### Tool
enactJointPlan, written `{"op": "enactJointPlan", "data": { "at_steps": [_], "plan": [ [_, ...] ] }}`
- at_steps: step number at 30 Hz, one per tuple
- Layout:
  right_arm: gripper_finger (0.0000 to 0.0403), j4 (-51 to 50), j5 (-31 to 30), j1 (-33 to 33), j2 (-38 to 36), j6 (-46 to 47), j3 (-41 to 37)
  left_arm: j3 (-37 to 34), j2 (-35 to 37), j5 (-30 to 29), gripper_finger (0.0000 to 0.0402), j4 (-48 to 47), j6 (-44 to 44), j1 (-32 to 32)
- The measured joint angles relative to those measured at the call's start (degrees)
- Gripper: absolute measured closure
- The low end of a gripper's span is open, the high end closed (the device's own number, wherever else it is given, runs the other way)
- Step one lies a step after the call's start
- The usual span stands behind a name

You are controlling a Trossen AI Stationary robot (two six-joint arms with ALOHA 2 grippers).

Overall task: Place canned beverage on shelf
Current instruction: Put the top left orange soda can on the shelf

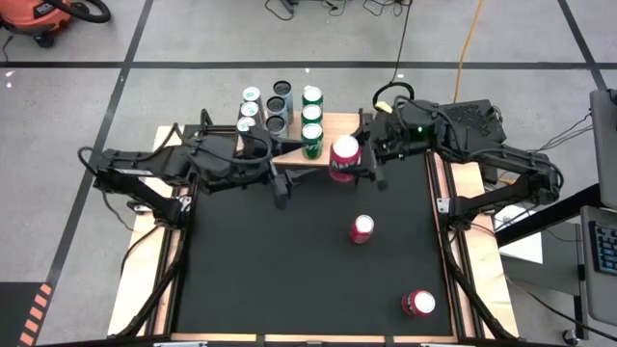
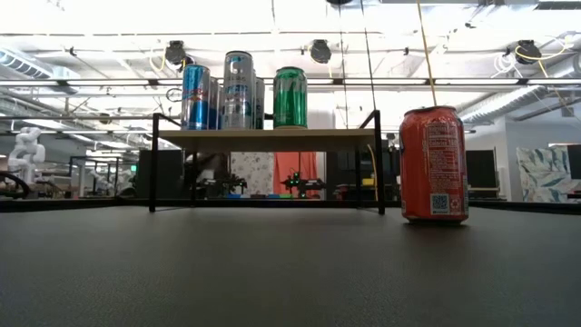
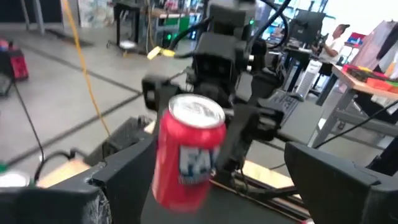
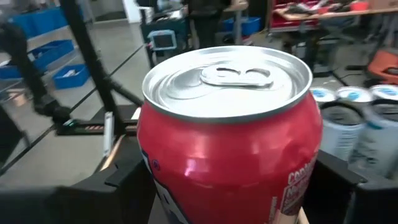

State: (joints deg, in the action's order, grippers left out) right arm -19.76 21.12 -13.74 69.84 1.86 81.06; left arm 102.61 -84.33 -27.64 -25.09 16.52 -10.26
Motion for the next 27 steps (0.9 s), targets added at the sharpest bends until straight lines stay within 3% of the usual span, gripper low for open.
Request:
{"op": "enactJointPlan", "data": {
  "at_steps": [11, 19, 27],
  "plan": [
    [0.0115, 7.14, 2.52, -8.26, 0.08, 4.13, 0.44, 0.00, 3.64, 4.13, 0.0047, -14.91, 10.23, 0.00],
    [0.0115, 1.75, 7.62, -14.53, 5.67, 1.81, 11.38, -0.02, 3.65, 8.51, 0.0047, -17.11, 10.20, 0.00],
    [0.0115, -3.30, 15.10, -22.37, 13.45, -1.73, 20.68, -0.02, 3.65, 9.29, 0.0047, -21.90, 11.69, -0.26]
  ]
}}
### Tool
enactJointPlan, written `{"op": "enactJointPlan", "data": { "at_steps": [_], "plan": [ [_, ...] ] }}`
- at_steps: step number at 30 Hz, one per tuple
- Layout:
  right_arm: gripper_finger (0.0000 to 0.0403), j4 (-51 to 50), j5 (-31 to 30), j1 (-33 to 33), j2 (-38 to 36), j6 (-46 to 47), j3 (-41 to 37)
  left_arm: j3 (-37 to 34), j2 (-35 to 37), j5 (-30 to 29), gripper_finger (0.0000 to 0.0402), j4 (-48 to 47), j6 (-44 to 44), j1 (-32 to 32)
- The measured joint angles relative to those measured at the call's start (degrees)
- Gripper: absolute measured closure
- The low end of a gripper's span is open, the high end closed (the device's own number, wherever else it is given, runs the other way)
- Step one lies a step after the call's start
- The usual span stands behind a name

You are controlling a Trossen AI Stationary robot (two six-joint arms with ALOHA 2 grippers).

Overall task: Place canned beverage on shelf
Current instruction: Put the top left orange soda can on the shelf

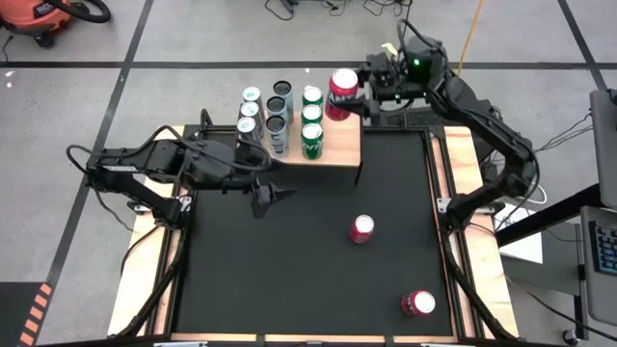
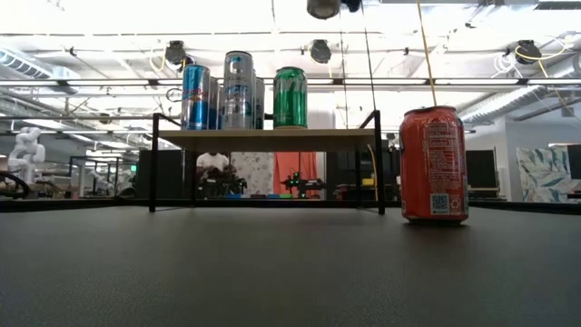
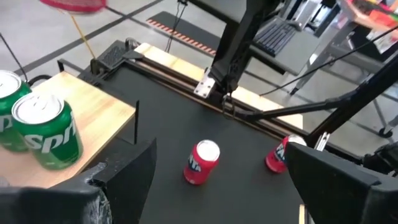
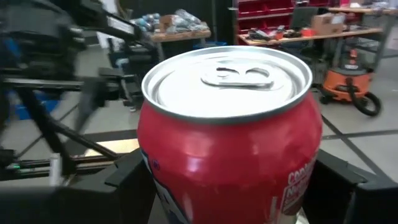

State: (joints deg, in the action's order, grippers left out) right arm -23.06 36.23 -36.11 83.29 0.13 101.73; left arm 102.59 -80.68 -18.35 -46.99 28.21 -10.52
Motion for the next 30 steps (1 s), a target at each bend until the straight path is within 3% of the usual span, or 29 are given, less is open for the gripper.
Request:
{"op": "enactJointPlan", "data": {
  "at_steps": [19, 27, 30],
  "plan": [
    [0.0115, -0.14, 8.25, -12.51, 9.21, -4.61, -0.07, 0.00, -0.02, -3.54, 0.0047, -1.89, -0.69, 3.51],
    [0.0115, -2.11, 17.60, -15.24, 13.56, -5.66, -0.11, 0.00, -0.04, -3.37, 0.0047, -2.09, -1.90, 6.64],
    [0.0115, -4.73, 17.94, -15.33, 14.42, -9.72, -0.11, 0.00, -0.07, -3.34, 0.0047, -2.05, -3.15, 7.65]
  ]
}}
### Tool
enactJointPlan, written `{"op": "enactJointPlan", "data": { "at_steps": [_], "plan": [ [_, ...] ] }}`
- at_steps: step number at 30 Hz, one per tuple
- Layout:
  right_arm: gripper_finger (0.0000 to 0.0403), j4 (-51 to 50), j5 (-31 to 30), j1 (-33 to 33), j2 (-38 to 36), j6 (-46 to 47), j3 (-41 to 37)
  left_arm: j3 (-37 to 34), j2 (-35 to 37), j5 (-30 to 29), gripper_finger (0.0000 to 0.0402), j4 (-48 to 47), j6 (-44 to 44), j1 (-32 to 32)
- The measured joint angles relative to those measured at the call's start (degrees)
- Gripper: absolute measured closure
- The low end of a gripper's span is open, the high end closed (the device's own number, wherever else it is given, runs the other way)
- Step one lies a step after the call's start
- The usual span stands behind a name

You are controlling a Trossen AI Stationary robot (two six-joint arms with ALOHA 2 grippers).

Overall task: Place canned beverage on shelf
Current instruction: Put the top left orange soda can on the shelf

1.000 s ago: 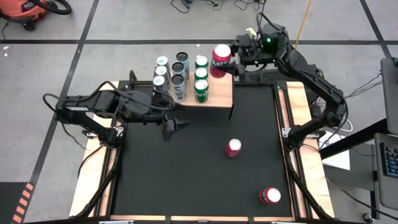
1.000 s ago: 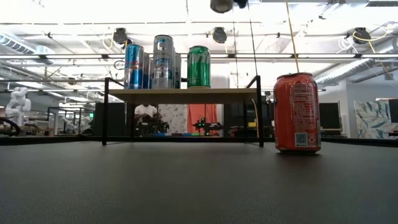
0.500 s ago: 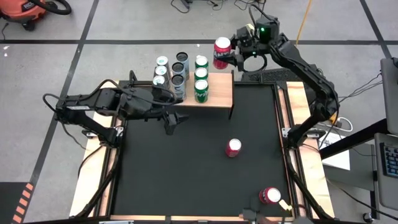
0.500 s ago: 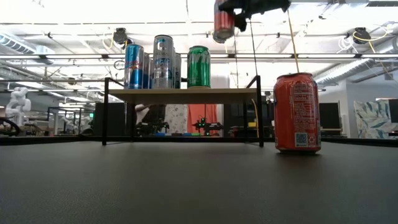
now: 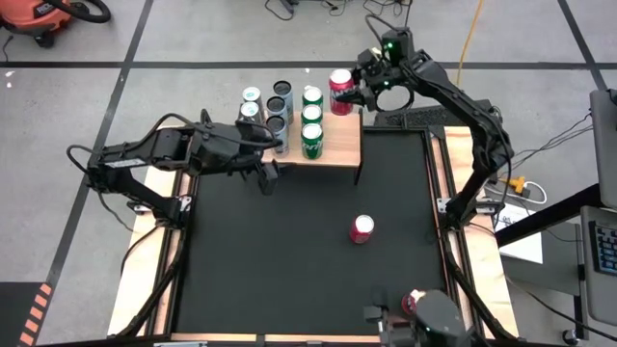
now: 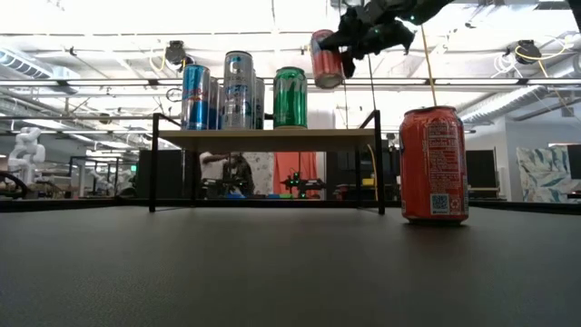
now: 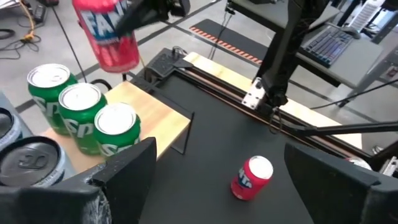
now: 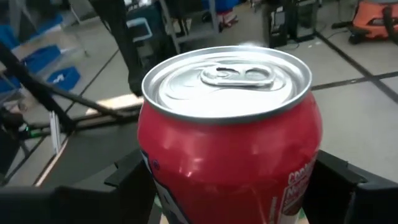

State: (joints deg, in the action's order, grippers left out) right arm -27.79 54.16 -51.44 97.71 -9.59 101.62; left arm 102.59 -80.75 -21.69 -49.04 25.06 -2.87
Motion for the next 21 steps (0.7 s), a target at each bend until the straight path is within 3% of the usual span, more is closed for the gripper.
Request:
{"op": "enactJointPlan", "data": {
  "at_steps": [7, 15, 21],
  "plan": [
    [0.0115, -5.83, 0.18, -1.20, 2.32, -6.30, 0.00, 0.00, -0.31, 0.98, 0.0047, 0.02, -1.52, 2.59],
    [0.0115, -5.76, 5.86, -3.71, 4.37, -8.76, 0.00, 0.00, -0.28, 3.57, 0.0047, 0.09, -1.51, 5.20],
    [0.0115, -9.76, 6.40, -5.38, 6.50, -14.32, 0.00, 0.00, -0.28, 3.58, 0.0047, 0.11, -1.51, 6.29]
  ]
}}
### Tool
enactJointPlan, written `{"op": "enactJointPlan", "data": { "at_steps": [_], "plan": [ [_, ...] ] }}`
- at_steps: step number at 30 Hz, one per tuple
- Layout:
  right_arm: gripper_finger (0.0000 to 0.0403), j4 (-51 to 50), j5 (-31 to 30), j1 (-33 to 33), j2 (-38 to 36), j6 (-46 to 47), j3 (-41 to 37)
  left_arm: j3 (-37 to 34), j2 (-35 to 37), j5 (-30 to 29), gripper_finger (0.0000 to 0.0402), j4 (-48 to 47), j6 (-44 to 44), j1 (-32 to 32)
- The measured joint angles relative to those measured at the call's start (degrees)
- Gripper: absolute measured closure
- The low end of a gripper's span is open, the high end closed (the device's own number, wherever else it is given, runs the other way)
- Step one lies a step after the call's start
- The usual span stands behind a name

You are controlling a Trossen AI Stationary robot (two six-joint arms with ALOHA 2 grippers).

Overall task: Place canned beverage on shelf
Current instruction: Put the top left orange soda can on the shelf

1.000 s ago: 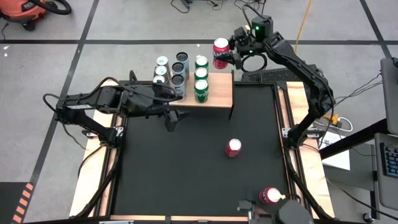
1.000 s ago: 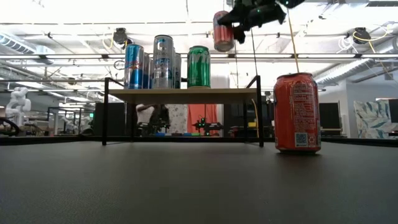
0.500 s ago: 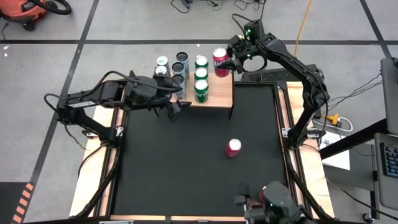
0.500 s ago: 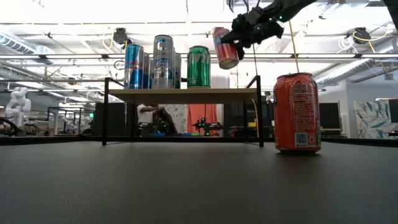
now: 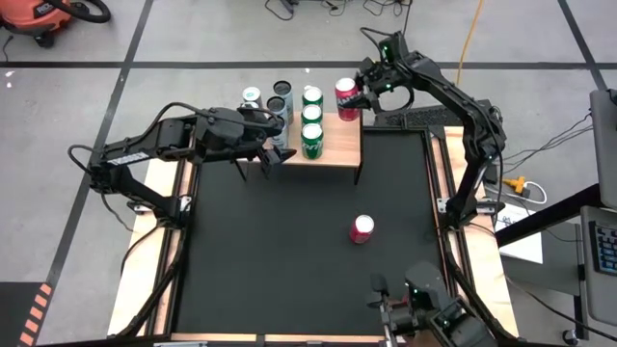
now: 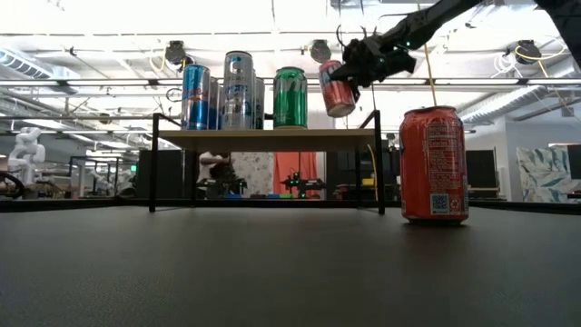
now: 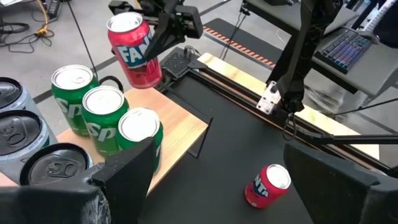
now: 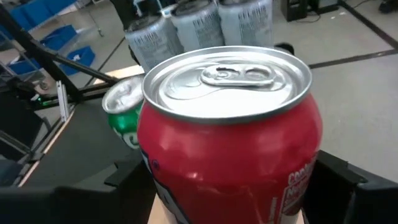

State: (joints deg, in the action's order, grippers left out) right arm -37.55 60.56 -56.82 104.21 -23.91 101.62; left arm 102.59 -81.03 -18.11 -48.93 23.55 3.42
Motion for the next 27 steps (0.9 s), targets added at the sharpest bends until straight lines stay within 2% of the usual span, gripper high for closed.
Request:
{"op": "enactJointPlan", "data": {
  "at_steps": [8, 18, 27],
  "plan": [
    [0.0115, -0.05, 2.69, -0.94, 0.88, -7.14, -0.02, 0.00, 0.00, 0.00, 0.0047, -0.01, 0.00, -0.02],
    [0.0115, 2.43, 2.77, -0.71, 5.05, -8.40, -0.02, 0.00, 0.00, -0.02, 0.0047, -0.02, -0.07, 0.00],
    [0.0115, 2.38, 3.97, -0.44, 5.18, -9.84, -0.02, 0.00, -0.26, -0.37, 0.0047, -0.07, -0.44, 0.00]
  ]
}}
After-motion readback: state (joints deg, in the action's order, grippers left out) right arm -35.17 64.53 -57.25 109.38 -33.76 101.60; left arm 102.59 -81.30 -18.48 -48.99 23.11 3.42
